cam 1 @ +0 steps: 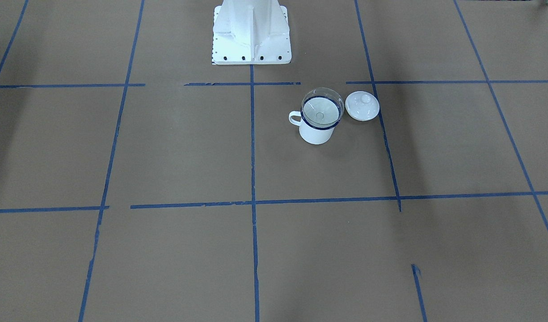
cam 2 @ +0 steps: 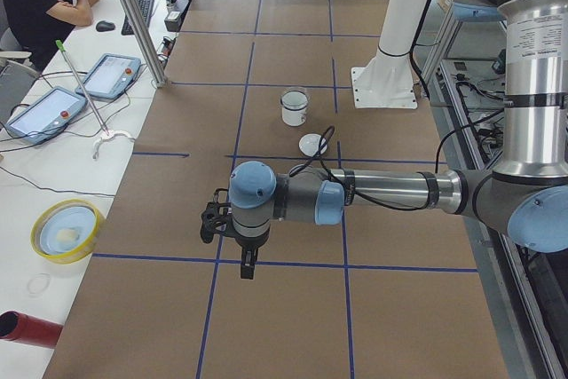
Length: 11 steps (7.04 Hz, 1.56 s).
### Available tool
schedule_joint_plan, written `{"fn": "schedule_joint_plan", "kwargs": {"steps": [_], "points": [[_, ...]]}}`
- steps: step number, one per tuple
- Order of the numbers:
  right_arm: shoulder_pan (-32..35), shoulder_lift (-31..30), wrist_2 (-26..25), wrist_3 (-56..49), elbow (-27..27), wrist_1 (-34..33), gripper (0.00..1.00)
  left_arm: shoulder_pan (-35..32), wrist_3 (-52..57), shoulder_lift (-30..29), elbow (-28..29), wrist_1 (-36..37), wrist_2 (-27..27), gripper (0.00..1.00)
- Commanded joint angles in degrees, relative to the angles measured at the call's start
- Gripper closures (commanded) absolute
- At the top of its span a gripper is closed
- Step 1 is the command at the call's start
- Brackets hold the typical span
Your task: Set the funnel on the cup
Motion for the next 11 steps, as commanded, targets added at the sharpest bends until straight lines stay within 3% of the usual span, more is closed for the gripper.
{"fn": "schedule_joint_plan", "kwargs": {"steps": [1,4,6,11], "points": [[0.0,0.0,0.0,0.0,0.0,0.0,0.00,0.1,0.1,-0.3,-0.1,0.2,0.0,0.00],[0.0,0.0,0.0,0.0,0.1,0.0,0.00,0.0,0.2,0.2,-0.9,1.0,-0.1,0.00],[0.0,0.0,0.0,0.0,0.0,0.0,0.00,-0.2,0.7,-2.2,-2.2,11.6,-0.1,0.00],[0.0,0.0,0.0,0.0,0.1,0.0,0.00,-0.1,0.9,-2.8,-3.3,11.4,-1.7,0.00]]}}
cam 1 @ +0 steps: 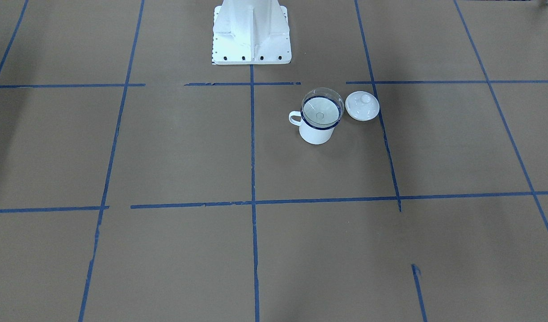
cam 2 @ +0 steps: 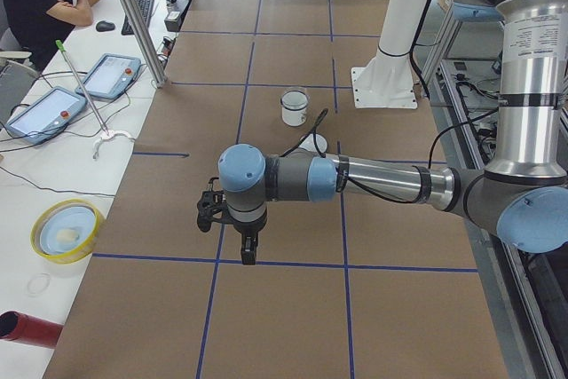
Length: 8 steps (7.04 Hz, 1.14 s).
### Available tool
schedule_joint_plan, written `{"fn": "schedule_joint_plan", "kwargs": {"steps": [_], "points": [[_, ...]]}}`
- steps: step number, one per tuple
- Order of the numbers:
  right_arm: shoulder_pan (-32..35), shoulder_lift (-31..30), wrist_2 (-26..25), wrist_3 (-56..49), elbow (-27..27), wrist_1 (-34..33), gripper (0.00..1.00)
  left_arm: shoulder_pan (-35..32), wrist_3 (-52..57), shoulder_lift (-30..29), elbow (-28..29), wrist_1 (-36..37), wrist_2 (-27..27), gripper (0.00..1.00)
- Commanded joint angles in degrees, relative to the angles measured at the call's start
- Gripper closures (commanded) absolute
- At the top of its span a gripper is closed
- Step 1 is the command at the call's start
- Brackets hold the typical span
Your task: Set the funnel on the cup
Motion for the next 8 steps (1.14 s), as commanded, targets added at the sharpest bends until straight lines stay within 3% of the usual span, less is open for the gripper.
{"fn": "schedule_joint_plan", "kwargs": {"steps": [1,8], "points": [[0.0,0.0,0.0,0.0,0.0,0.0,0.00,0.0,0.0,-0.3,0.1,-0.1,-0.1,0.00],[0.0,0.0,0.0,0.0,-0.1,0.0,0.00,0.2,0.1,-1.3,5.0,-2.9,-0.3,0.00]]}}
